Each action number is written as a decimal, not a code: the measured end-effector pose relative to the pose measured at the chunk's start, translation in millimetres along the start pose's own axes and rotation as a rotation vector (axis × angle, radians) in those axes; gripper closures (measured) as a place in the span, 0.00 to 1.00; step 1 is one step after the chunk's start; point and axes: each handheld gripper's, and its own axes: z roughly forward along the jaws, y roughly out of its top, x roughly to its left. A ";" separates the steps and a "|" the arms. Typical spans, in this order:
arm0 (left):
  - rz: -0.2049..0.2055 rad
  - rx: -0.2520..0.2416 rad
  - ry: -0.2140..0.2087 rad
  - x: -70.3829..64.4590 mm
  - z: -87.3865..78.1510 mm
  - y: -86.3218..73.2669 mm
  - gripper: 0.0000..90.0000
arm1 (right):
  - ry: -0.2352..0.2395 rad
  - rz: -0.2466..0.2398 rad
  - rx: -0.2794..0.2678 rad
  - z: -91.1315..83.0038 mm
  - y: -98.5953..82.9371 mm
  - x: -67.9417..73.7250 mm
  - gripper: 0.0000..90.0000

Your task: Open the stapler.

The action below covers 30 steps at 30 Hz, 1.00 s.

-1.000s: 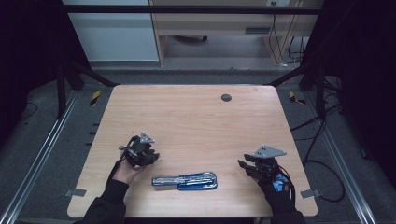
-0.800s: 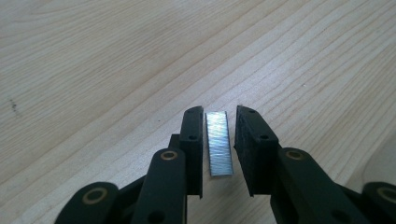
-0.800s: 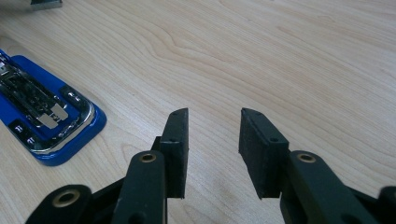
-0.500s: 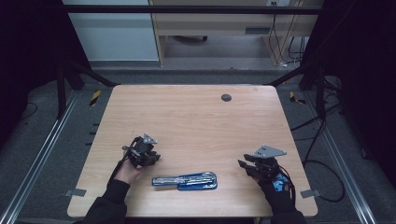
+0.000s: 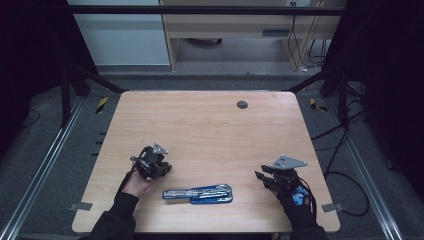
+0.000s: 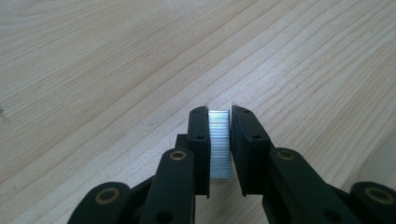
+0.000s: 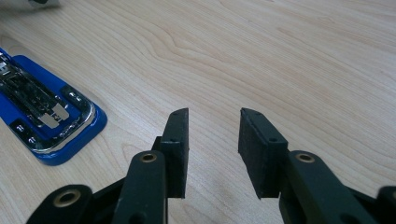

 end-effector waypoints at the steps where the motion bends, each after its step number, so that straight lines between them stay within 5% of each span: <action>1: 0.005 -0.010 -0.005 -0.5 -2.2 0.5 0.86 | -0.001 -0.002 -0.001 0.1 -0.1 -0.1 0.71; 18: 0.051 -0.174 -0.051 -14.3 -48.0 12.6 0.86 | -0.003 0.008 -0.004 -1.2 0.1 -0.9 0.70; 30: 0.120 -0.269 -0.116 -44.1 -73.5 24.5 0.86 | -0.025 0.013 -0.014 -1.5 0.0 -4.1 0.64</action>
